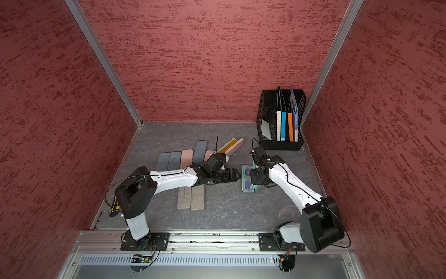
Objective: Close the glasses case
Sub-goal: Move the glasses case to the center of the board.
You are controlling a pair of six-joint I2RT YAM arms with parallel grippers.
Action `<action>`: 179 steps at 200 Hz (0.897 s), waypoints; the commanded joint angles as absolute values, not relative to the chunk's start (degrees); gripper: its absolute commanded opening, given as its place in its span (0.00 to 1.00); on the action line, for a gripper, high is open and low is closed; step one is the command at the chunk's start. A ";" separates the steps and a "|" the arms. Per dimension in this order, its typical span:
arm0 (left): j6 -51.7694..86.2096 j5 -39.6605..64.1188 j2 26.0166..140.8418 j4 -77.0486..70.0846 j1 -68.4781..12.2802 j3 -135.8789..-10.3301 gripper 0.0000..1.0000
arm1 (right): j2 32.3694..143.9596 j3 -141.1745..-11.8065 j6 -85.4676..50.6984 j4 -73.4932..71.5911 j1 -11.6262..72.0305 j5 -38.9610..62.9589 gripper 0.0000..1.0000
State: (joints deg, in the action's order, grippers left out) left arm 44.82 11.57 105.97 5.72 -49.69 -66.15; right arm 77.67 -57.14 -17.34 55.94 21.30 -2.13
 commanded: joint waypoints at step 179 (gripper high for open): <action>46.28 4.75 94.97 4.18 -52.41 -58.31 0.99 | 67.32 -48.74 -29.83 53.26 35.01 -3.60 0.24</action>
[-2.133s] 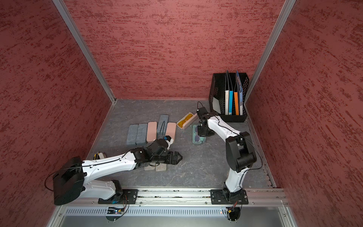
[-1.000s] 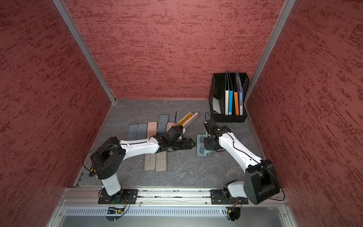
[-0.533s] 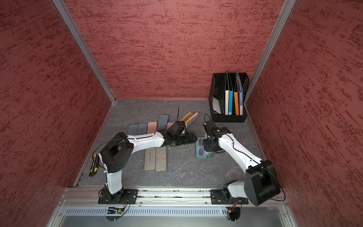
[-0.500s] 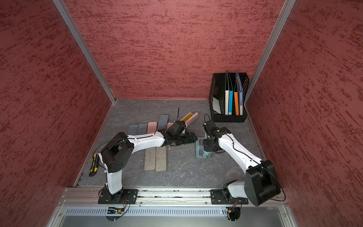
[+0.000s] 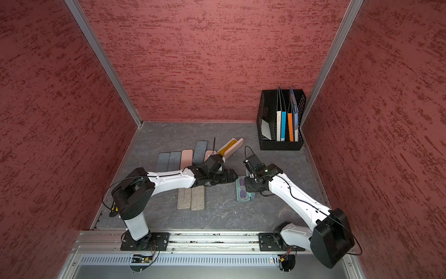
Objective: Close the glasses case
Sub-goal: Move the glasses case to the center of the board, then close the glasses case at the center of the board.
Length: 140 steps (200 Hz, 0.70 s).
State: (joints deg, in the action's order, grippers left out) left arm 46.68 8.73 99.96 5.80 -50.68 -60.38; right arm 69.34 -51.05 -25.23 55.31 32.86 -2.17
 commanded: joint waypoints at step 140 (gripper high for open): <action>47.51 -1.62 85.16 6.37 -57.33 -48.72 0.95 | 52.48 -45.89 -32.61 50.40 33.52 1.06 0.78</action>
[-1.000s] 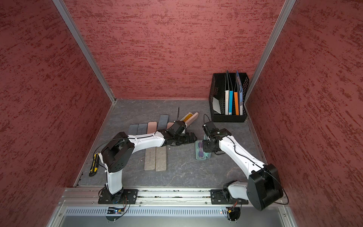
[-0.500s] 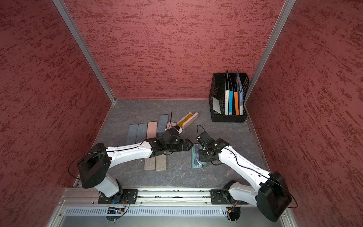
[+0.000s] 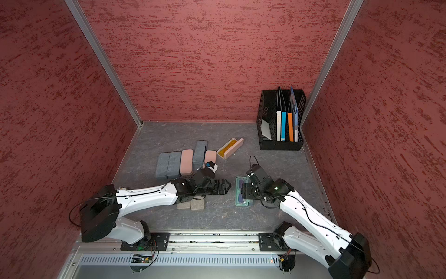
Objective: Close the glasses case
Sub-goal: Close the glasses case at the center of the board.
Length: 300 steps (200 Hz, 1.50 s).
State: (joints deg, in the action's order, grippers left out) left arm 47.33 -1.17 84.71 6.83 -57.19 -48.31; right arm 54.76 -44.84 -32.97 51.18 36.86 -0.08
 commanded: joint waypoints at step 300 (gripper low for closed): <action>48.61 4.59 105.53 0.66 -57.04 -58.27 0.21 | 46.49 -26.46 -28.92 30.86 9.84 26.59 0.27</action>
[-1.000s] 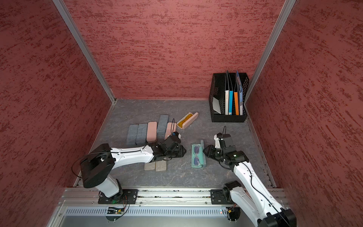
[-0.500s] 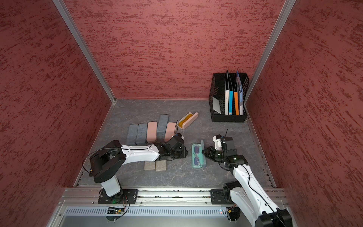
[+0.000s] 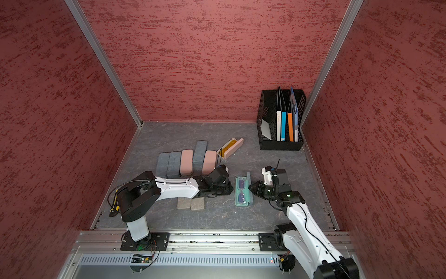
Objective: Close the glasses case
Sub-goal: Close the glasses case at the center of the board.
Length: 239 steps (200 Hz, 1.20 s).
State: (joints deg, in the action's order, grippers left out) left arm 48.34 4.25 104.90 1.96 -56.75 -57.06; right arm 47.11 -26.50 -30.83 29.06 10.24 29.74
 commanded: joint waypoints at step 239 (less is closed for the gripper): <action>49.22 6.04 109.64 -1.95 -57.48 -58.99 0.18 | 53.36 -24.98 -28.30 25.93 13.37 27.69 0.22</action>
